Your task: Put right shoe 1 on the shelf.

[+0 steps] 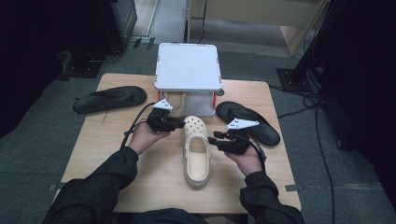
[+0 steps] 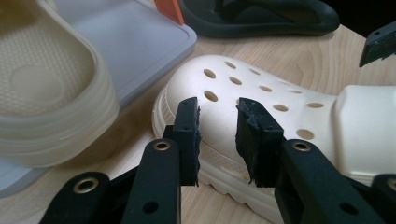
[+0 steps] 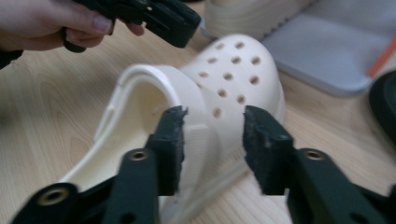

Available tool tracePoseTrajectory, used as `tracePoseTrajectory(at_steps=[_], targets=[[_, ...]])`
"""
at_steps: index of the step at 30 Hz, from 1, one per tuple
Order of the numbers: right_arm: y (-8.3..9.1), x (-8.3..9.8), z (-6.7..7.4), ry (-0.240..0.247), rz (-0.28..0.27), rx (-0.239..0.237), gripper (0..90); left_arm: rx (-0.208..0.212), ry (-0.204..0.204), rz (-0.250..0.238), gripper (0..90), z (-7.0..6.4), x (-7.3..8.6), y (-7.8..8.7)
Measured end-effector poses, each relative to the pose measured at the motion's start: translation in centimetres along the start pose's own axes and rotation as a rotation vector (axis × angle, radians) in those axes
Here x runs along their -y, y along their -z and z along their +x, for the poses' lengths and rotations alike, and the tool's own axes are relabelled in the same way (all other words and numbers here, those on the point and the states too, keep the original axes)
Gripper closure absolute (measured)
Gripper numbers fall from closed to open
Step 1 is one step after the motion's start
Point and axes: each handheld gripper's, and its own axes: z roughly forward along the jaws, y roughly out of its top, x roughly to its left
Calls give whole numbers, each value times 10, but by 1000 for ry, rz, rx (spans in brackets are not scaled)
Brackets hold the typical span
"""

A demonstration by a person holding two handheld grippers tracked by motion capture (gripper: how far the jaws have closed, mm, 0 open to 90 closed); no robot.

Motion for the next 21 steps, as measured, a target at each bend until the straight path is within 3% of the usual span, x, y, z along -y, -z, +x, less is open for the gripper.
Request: tracePoseTrajectory(at_steps=[2, 5, 7, 8, 16, 21], targets=[[-7, -2, 8, 21, 7, -12, 497, 3, 2, -6, 687, 0, -3, 5], [-21, -2, 16, 52, 56, -13, 479, -3, 1, -25, 679, 0, -6, 14], [-31, -1, 21, 72, 81, 19, 450, -3, 5, -42, 676, 1, -7, 20], [-37, -2, 23, 94, 80, 72, 458, -5, 8, -40, 675, 2, -9, 24], [-51, -3, 15, 89, 72, 144, 461, -26, 11, -52, 672, 9, -17, 43], [-51, -5, 20, 158, 77, 185, 561, -35, 22, -66, 672, 13, -20, 53]])
